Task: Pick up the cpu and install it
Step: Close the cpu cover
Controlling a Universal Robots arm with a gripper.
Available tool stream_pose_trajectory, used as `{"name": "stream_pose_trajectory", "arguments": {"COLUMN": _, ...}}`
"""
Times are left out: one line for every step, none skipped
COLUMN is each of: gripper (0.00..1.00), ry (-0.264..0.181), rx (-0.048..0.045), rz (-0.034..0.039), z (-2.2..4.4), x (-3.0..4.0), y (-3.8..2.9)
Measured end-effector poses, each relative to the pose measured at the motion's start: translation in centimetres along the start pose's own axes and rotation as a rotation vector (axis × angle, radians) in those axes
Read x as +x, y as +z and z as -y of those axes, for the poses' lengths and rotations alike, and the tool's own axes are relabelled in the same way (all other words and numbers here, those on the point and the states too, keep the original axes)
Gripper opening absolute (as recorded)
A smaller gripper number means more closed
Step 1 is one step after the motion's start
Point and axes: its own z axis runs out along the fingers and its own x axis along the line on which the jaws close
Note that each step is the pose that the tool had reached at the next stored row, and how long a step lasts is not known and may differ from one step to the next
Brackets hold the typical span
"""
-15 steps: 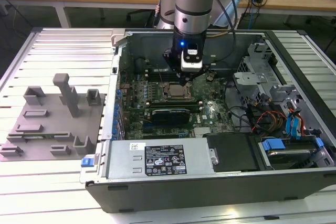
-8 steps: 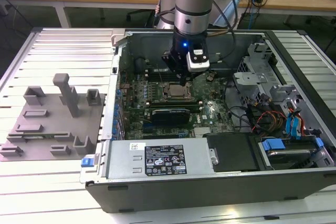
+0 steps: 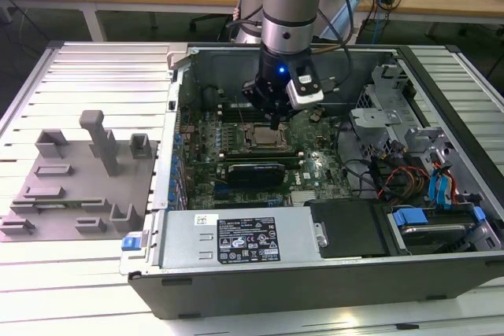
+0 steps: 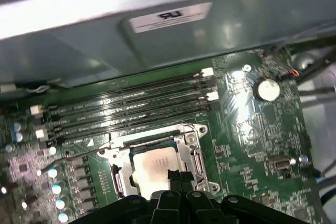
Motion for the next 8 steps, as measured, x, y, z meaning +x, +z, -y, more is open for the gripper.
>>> {"name": "stream_pose_trajectory", "arguments": {"gripper": 0.11, "ry": -0.016, "rx": -0.0003, "rz": 0.0001, "z": 0.00, "x": 0.00, "y": 0.04}}
{"name": "stream_pose_trajectory", "arguments": {"gripper": 0.11, "ry": -0.037, "rx": -0.0007, "rz": 0.0001, "z": 0.00, "x": 0.00, "y": 0.09}}
{"name": "stream_pose_trajectory", "arguments": {"gripper": 0.11, "ry": -0.050, "rx": -0.0008, "rz": 0.0001, "z": 0.01, "x": 0.03, "y": 0.11}}
{"name": "stream_pose_trajectory", "arguments": {"gripper": 0.11, "ry": -0.057, "rx": -0.0009, "rz": 0.0002, "z": 0.02, "x": 0.09, "y": 0.14}}
{"name": "stream_pose_trajectory", "arguments": {"gripper": 0.11, "ry": -0.062, "rx": -0.0012, "rz": 0.0002, "z": 0.03, "x": 0.16, "y": 0.17}}
{"name": "stream_pose_trajectory", "arguments": {"gripper": 0.11, "ry": -0.067, "rx": -0.0013, "rz": 0.0002, "z": 0.08, "x": 0.27, "y": 0.21}}
{"name": "stream_pose_trajectory", "arguments": {"gripper": 0.11, "ry": -0.071, "rx": -0.0015, "rz": 0.0003, "z": 0.19, "x": 0.42, "y": 0.28}}
{"name": "stream_pose_trajectory", "arguments": {"gripper": 0.11, "ry": -0.072, "rx": -0.0016, "rz": 0.0003, "z": 0.26, "x": 0.53, "y": 0.32}}
